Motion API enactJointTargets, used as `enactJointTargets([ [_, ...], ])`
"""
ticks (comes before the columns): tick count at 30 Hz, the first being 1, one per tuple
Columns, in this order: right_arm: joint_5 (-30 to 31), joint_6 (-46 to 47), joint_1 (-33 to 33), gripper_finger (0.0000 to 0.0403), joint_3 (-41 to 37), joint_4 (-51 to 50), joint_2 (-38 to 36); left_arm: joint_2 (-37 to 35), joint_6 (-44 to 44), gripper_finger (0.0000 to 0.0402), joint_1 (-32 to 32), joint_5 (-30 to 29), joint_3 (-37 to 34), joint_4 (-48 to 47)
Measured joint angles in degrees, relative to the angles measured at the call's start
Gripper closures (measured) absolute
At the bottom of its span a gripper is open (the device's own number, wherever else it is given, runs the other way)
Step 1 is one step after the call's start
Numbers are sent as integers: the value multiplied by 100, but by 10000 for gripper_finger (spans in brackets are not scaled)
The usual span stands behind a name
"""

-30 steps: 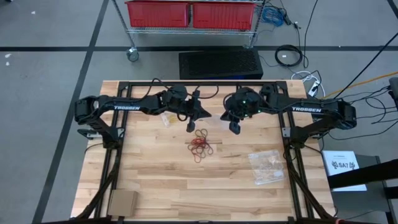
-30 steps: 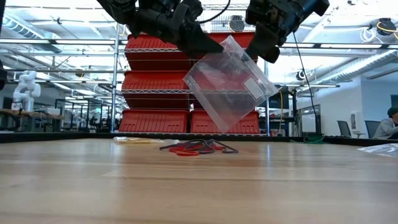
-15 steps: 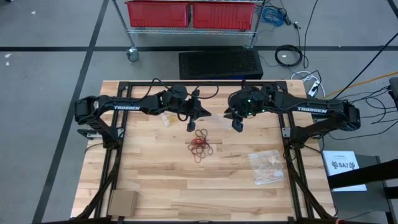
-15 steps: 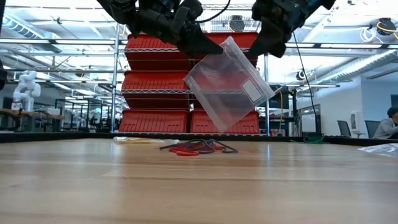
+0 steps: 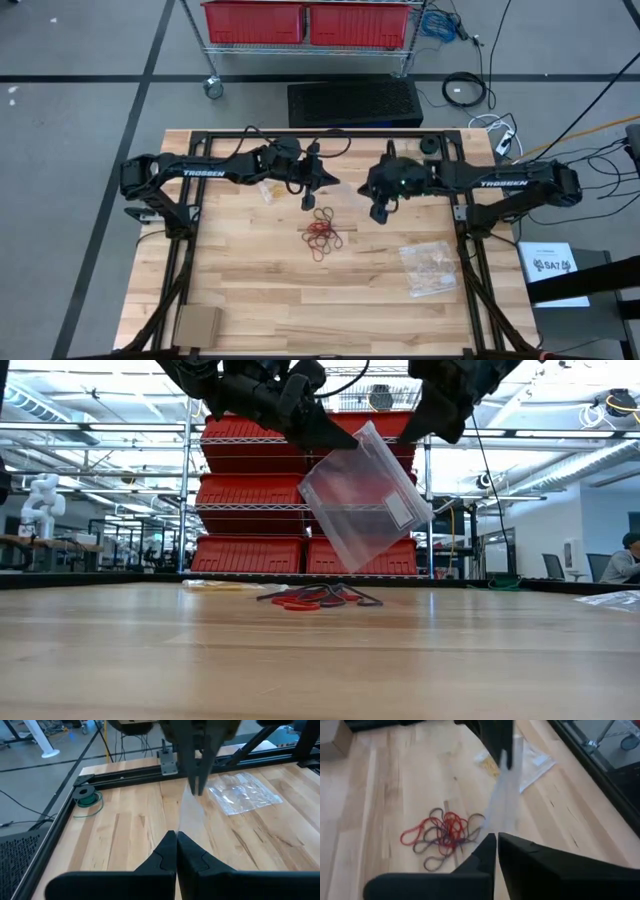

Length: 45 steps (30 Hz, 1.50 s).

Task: Sort rubber bands
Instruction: Open the top right transparent zip bag

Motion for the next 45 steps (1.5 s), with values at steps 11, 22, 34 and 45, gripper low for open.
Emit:
enactJointTargets([
  [11,817,108,48,403,-199,717,616,-2,2,401,0,2,0,-5],
  [22,452,10,67,403,-201,1474,715,-7,-5,401,0,-290,0,-74],
  [34,658,810,183,403,-890,2667,740,-7,-173,401,0,-710,0,-54],
  [45,1325,1014,106,403,-1422,3981,1036,-7,-444,401,-150,-722,-1,43],
])
